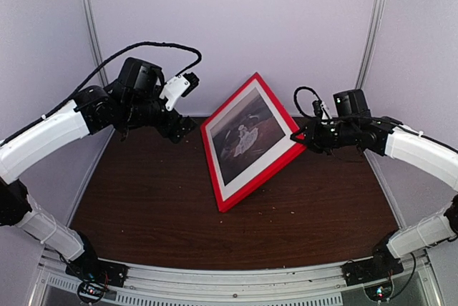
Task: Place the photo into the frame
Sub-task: Turn over the photo frame at the center of the board.
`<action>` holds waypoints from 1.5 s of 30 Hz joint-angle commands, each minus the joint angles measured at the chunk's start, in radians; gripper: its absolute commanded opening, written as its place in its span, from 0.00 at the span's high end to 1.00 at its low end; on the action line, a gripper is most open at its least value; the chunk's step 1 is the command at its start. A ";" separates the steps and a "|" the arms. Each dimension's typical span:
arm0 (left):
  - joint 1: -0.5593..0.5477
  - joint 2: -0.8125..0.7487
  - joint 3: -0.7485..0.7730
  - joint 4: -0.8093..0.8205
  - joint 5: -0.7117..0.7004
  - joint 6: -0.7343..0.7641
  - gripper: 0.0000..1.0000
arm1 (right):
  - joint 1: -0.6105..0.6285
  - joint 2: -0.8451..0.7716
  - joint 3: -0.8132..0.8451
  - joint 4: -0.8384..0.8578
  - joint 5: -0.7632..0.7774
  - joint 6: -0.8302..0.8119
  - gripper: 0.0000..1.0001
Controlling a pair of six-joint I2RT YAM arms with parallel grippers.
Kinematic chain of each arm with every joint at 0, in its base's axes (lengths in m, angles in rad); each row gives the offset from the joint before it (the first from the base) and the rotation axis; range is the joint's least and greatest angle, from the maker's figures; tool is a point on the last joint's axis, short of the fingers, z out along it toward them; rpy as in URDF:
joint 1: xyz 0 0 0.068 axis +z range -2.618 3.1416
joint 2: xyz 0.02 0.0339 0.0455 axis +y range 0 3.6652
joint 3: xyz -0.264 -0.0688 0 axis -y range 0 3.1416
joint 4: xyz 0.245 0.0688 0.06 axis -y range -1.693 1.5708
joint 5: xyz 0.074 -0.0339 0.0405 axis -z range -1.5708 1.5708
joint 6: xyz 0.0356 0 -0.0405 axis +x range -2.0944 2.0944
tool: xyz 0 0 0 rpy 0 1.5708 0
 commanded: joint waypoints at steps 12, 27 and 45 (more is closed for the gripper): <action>0.007 -0.033 -0.064 0.065 0.031 -0.044 0.02 | 0.156 -0.053 -0.388 0.339 0.290 0.449 0.84; 0.007 -0.028 -0.076 0.059 0.063 -0.059 0.02 | 0.165 0.011 -0.547 0.512 0.314 0.520 0.73; 0.007 -0.010 -0.075 0.041 0.067 -0.053 0.02 | 0.165 0.128 -0.622 0.581 0.295 0.536 0.56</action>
